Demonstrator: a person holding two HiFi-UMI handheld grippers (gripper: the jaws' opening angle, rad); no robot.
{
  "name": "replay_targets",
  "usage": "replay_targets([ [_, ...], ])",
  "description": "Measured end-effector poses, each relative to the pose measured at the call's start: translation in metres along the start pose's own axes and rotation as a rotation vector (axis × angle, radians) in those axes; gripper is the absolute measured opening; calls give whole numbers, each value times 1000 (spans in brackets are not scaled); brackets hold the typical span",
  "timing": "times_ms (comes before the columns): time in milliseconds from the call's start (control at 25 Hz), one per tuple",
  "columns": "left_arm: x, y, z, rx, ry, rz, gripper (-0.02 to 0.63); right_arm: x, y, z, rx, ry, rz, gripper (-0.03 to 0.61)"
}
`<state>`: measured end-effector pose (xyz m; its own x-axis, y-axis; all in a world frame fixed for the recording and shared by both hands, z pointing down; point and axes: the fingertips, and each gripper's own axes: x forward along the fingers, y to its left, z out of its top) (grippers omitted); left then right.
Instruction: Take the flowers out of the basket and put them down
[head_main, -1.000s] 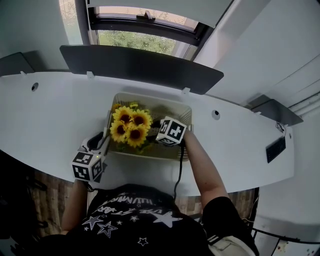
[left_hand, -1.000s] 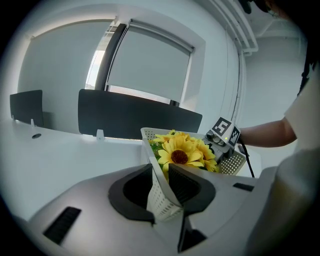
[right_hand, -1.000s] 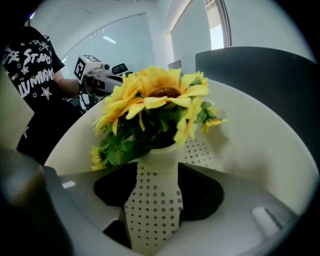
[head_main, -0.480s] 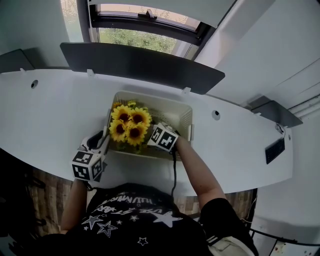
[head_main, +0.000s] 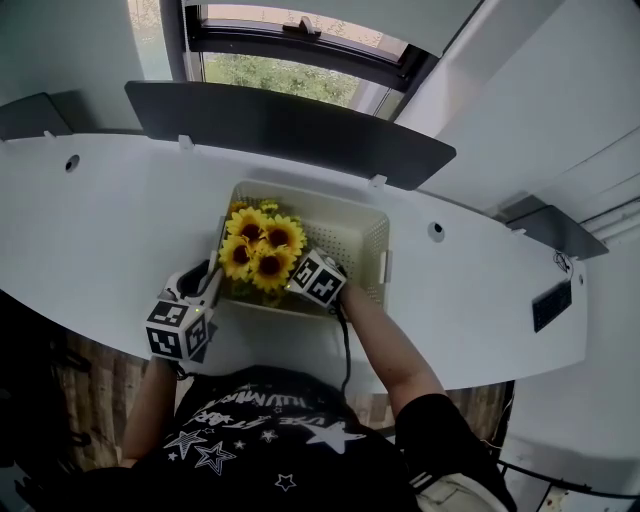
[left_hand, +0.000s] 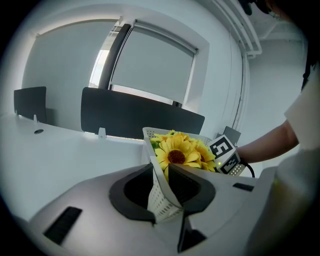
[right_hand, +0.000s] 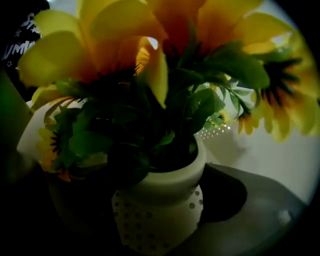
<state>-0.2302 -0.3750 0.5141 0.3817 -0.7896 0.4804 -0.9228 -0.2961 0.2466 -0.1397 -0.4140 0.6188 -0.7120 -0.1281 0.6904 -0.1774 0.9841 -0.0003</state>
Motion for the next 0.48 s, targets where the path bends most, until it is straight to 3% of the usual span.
replay_targets([
  [480,0,-1,0,-78,-21,9,80,23,-6,14,0,-60,-28,491],
])
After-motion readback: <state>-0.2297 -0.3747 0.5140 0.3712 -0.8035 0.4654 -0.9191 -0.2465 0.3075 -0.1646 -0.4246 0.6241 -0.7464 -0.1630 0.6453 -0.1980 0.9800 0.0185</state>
